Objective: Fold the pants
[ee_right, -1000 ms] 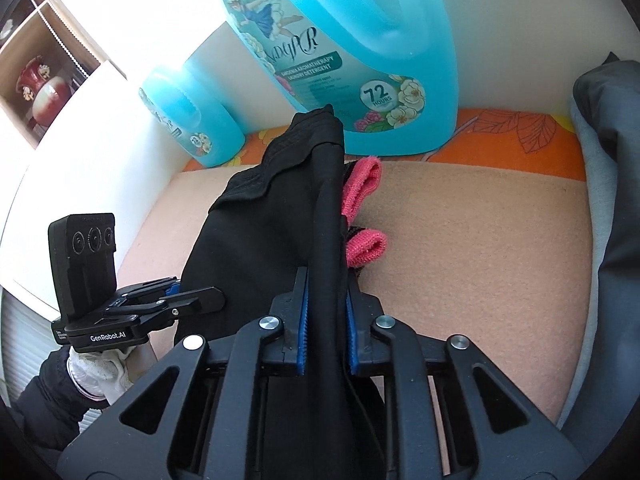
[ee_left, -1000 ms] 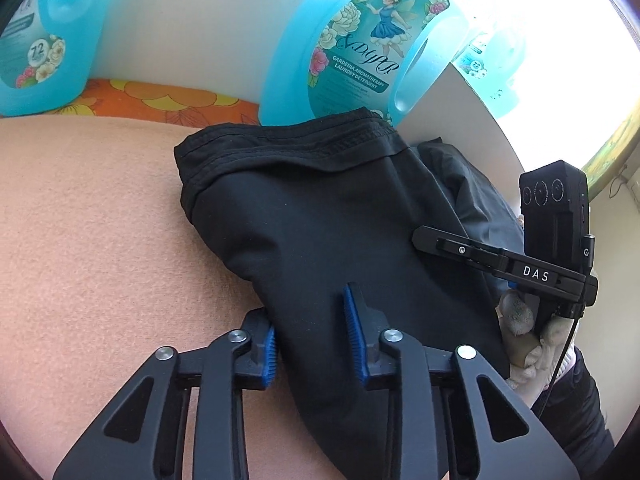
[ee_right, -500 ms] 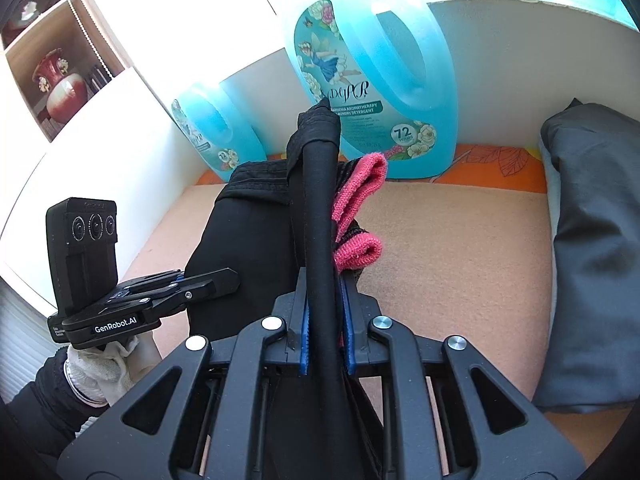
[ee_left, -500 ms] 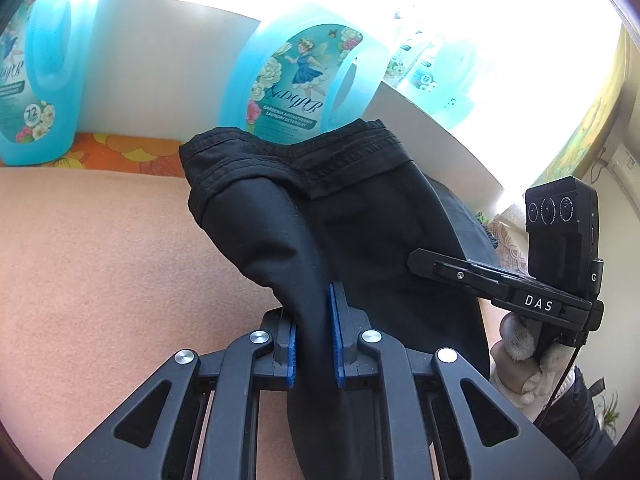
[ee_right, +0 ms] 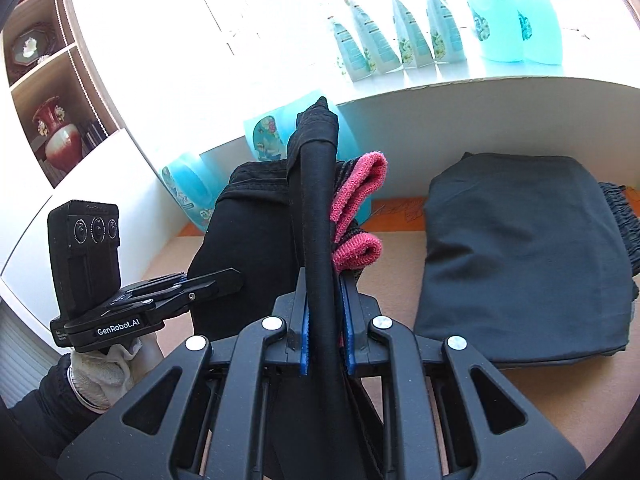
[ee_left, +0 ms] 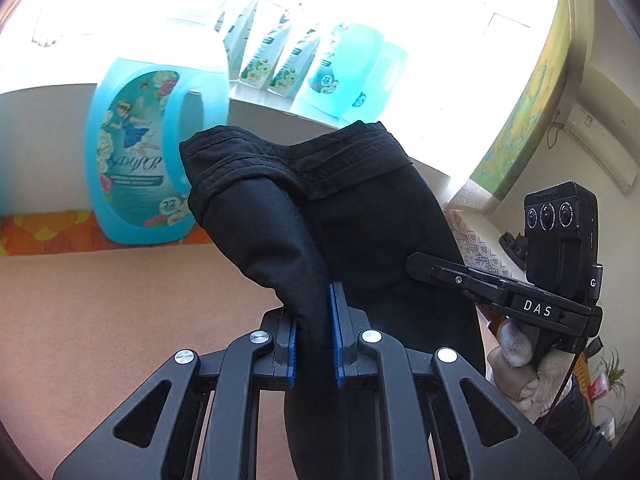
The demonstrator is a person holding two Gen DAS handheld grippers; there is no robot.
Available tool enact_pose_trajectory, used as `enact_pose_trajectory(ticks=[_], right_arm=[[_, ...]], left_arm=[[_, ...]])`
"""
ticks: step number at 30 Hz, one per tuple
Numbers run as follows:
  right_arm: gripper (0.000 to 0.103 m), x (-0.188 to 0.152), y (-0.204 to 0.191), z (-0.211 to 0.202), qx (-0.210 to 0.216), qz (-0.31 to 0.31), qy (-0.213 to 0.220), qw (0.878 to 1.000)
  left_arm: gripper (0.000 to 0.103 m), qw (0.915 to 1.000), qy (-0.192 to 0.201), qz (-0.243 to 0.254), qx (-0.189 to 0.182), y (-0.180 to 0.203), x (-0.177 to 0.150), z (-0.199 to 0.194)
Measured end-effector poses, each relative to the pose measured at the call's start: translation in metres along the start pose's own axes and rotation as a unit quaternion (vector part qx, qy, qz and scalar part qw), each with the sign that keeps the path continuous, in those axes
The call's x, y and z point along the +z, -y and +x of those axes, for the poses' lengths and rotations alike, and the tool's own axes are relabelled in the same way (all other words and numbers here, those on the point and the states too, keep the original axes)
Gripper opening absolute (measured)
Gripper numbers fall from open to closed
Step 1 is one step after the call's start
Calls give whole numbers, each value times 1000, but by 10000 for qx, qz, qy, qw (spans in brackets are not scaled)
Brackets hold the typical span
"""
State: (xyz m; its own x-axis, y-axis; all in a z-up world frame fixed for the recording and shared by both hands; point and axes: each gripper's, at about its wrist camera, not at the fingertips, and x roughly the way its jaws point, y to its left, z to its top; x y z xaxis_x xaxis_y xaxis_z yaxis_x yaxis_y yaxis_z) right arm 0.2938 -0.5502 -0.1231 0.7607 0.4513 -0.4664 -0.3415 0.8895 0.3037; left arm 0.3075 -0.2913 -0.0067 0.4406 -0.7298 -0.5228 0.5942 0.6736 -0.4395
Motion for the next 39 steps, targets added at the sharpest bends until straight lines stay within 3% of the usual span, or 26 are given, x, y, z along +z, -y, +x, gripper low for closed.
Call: enact_pose_trajectory(ticks=[10,19,24,26,30,34,39], right_arm=[[14,34,62,-53,-595,250,469,9968],[14,67,140,-40,-731,810,561,9924],[14,70,180,-13,-1002,898,354,9903],[15,69,199,-1,-1319,974,234,9862],[19,63,231,2,-2058,1371,293,9685],[20,57,233,-12,-2114,1339,382,9674],[20,52,225,-28,-2184,1268,454,9665]], left_arm=[[12,9982,-21,464,-374,63,47,72],[12,9973,-104,590,-429,78,78,133],[12,9974,-287,657,-116,66,76,171],[12,9962,-363,766,222,62,71,185],[15,9938,-558,811,512,54,60,194],[16,9901,-465,1141,676,62,56,187],[16,9897,-470,1181,656,73,59,181]])
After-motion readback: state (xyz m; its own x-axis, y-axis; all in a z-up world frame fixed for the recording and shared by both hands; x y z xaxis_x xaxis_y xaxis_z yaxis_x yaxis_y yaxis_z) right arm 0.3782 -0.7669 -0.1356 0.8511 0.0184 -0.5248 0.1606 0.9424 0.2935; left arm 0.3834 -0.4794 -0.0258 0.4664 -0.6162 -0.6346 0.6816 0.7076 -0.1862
